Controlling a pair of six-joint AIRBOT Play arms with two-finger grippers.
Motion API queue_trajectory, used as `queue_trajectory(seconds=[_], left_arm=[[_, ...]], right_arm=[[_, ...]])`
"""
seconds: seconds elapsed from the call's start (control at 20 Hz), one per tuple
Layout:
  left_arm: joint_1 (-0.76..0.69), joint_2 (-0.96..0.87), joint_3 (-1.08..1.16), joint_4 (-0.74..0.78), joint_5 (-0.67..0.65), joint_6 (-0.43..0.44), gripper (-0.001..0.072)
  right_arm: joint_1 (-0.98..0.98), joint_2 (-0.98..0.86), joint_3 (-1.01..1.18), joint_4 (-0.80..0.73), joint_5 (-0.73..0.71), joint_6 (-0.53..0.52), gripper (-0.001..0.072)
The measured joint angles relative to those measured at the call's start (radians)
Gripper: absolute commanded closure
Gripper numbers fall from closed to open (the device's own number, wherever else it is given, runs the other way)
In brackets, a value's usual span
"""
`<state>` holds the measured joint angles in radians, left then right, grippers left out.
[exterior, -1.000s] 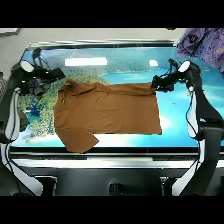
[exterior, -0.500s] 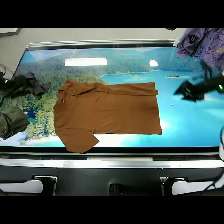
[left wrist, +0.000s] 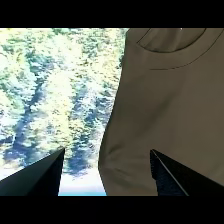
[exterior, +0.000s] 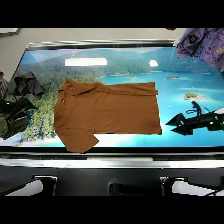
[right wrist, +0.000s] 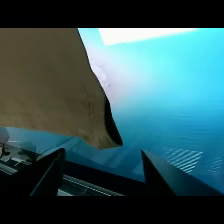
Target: Fold the clothes and pants, and hang the long-sleeved shirts on hangers.
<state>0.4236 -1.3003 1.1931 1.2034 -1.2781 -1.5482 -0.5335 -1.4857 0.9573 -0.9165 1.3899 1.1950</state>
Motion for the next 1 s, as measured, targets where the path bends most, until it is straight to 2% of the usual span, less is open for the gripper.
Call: queue_trajectory(seconds=[0.45, 0.5, 0.6, 0.65, 0.7, 0.85, 1.0], left_arm=[[0.002, 0.008, -0.022, 0.0, 0.018, -0.001, 0.0095], [0.002, 0.008, -0.023, 0.0, 0.019, -0.001, 0.0095], [0.002, 0.008, -0.023, 0.0, 0.019, -0.001, 0.0095], [0.003, 0.008, -0.023, 0.0, 0.017, -0.005, 0.0095], [0.005, 0.008, -0.023, 0.0, 0.011, -0.018, 0.0095], [0.036, 0.008, -0.066, -0.019, 0.001, -0.009, 0.0094], [0.116, 0.007, -0.185, -0.137, 0.003, 0.111, 0.0094]], right_arm=[[0.026, 0.003, -0.162, 0.127, -0.093, -0.09, 0.0162], [0.045, 0.003, -0.171, 0.137, -0.101, -0.096, 0.0202], [0.093, 0.0, -0.182, 0.142, -0.135, -0.103, 0.0515], [0.111, -0.001, -0.185, 0.139, -0.159, -0.103, 0.0615], [0.124, -0.001, -0.187, 0.146, -0.173, -0.103, 0.0684], [0.143, 0.002, -0.19, 0.159, -0.195, -0.103, 0.0685], [0.151, 0.012, -0.192, 0.167, -0.201, -0.103, 0.0685]])
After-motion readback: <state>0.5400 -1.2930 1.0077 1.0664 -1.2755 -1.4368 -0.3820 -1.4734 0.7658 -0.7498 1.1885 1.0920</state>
